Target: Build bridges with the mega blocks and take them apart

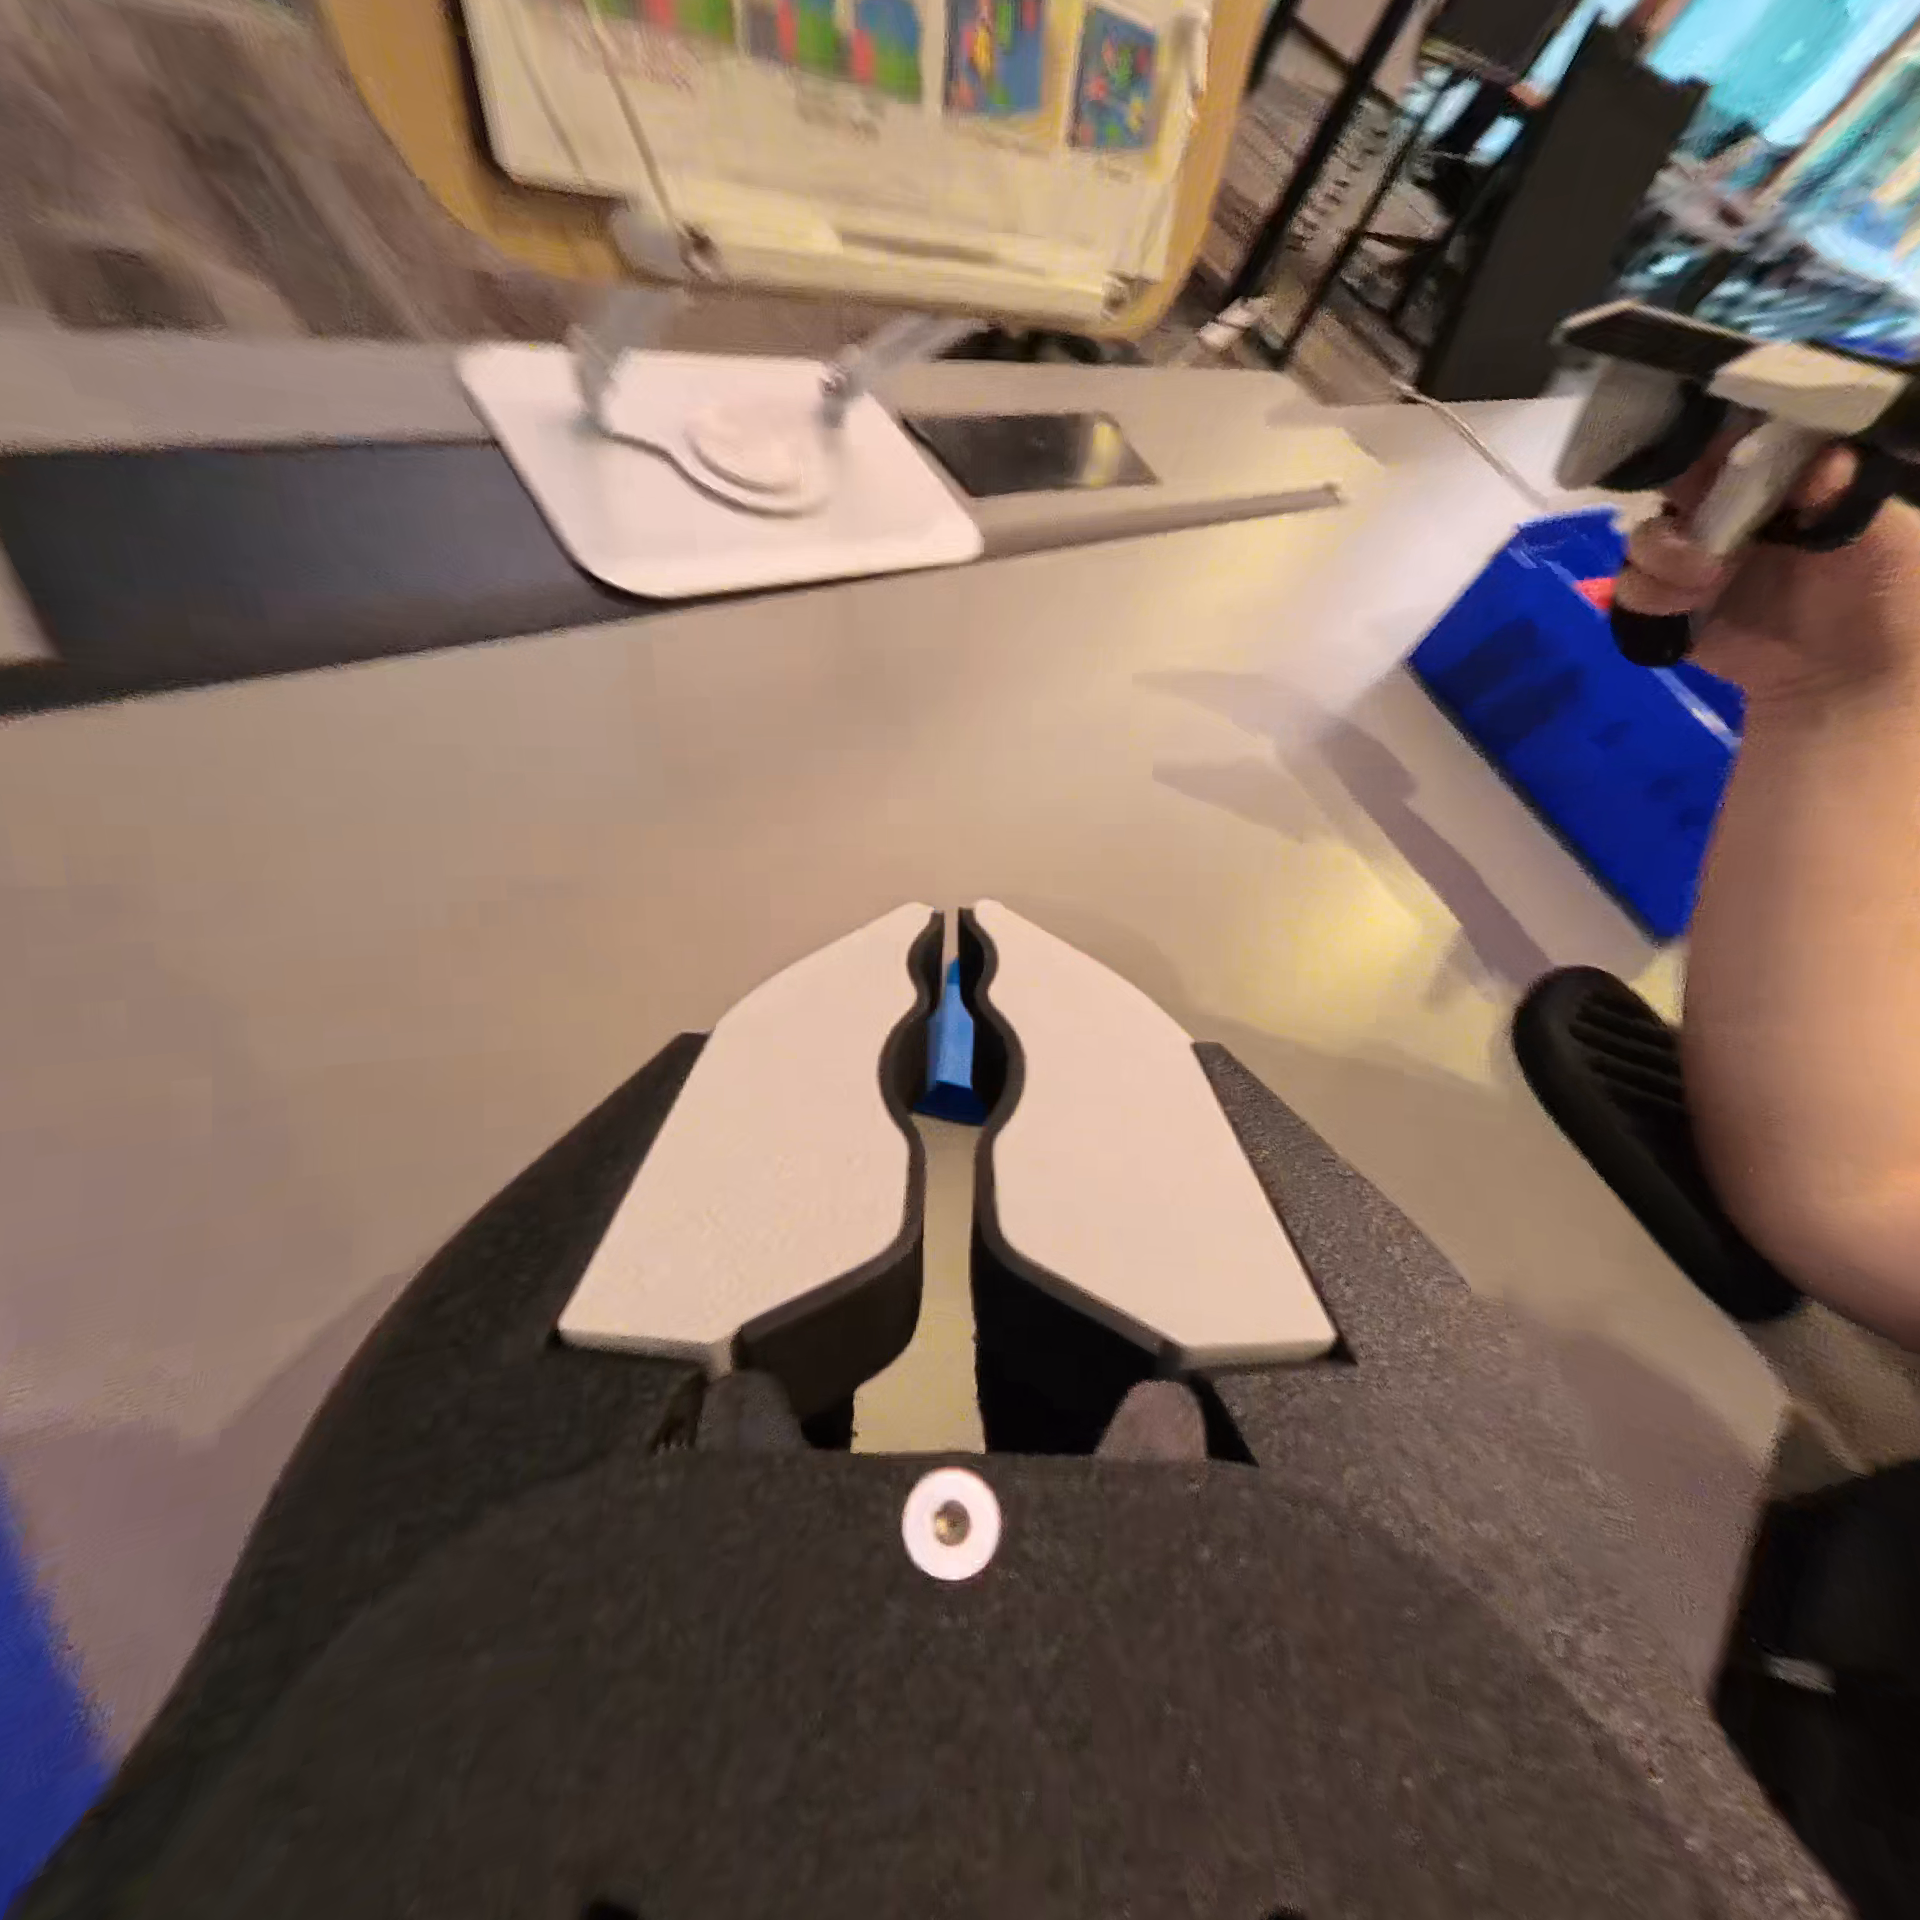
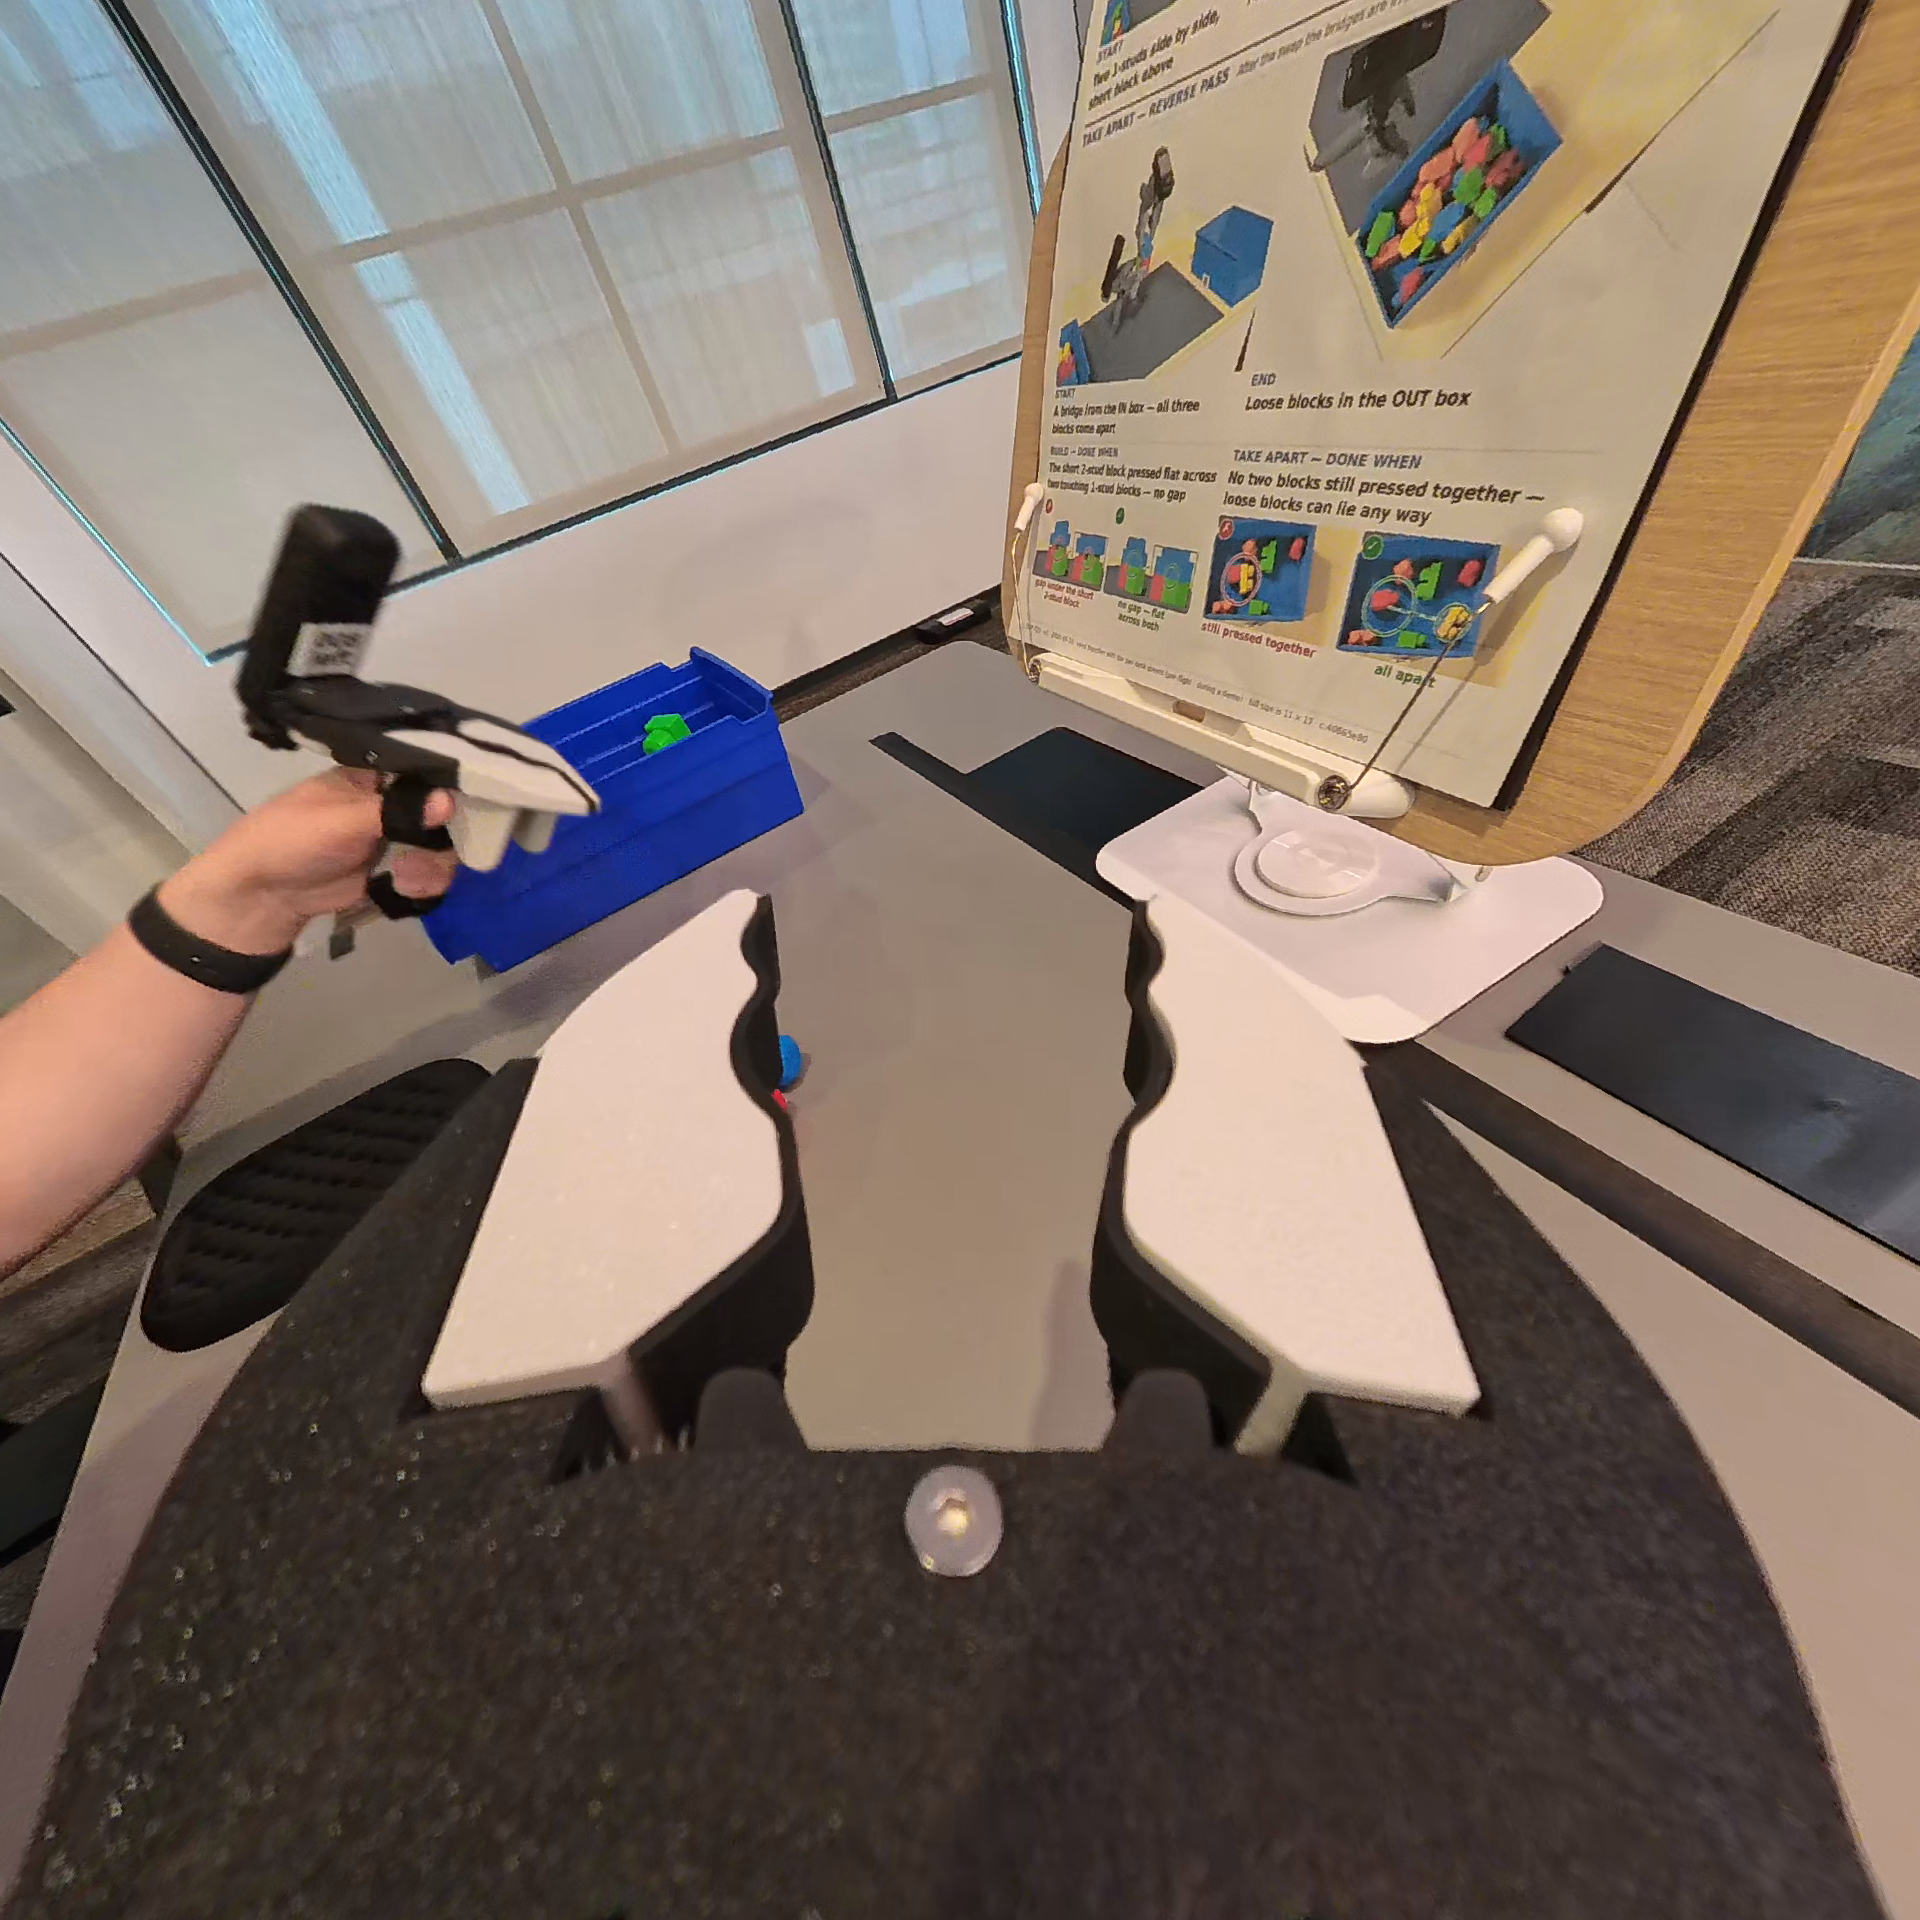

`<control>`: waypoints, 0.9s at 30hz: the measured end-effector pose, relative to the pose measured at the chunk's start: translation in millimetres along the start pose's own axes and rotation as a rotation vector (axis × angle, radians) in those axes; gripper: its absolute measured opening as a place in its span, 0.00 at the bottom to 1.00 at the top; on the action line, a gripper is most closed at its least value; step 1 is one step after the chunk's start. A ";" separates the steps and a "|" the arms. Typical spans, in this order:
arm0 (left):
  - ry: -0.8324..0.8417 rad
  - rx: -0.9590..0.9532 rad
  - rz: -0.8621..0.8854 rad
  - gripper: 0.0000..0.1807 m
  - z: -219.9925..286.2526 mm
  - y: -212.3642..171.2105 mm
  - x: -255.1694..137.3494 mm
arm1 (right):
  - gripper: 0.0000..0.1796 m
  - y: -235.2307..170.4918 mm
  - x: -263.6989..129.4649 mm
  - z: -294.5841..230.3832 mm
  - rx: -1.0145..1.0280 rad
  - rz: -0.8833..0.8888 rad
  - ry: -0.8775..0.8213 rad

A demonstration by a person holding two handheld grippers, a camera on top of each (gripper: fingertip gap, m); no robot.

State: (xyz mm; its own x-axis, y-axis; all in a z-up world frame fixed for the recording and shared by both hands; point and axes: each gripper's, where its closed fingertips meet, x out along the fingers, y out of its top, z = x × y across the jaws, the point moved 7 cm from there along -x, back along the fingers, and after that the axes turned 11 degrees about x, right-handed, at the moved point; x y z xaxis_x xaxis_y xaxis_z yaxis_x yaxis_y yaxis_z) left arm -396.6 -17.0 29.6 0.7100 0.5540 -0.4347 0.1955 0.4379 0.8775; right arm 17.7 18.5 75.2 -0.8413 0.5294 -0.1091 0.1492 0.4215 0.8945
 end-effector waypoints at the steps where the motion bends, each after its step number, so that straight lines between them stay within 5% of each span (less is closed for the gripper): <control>1: 0.055 0.026 -0.001 0.00 -1.8 2.6 -9.9 | 0.36 -0.4 1.1 0.1 0.002 -0.003 0.000; 4: 0.157 0.051 -0.167 0.02 -9.1 -7.5 -29.6 | 0.36 -2.8 6.4 -2.1 -0.003 -0.025 0.005; 13: 0.643 0.217 -0.141 0.12 -103.6 13.7 -163.1 | 0.36 -13.9 29.2 -5.9 -0.033 -0.116 -0.009; 20: 0.467 -0.239 -0.256 0.12 -180.8 -39.1 -146.5 | 0.37 -21.9 40.6 -8.0 -0.088 -0.184 -0.052; 27: 0.512 -0.197 -0.326 0.19 -209.0 -63.3 -125.3 | 0.36 -22.0 41.5 -5.6 -0.087 -0.176 -0.059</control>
State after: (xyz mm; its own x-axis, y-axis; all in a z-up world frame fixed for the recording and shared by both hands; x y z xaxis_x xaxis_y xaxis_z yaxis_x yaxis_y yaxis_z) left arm -639.4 33.8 -13.8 0.2119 0.6175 -0.7575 0.1846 0.7359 0.6515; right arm -23.4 27.1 53.4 -0.8181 0.4967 -0.2896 -0.0446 0.4473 0.8933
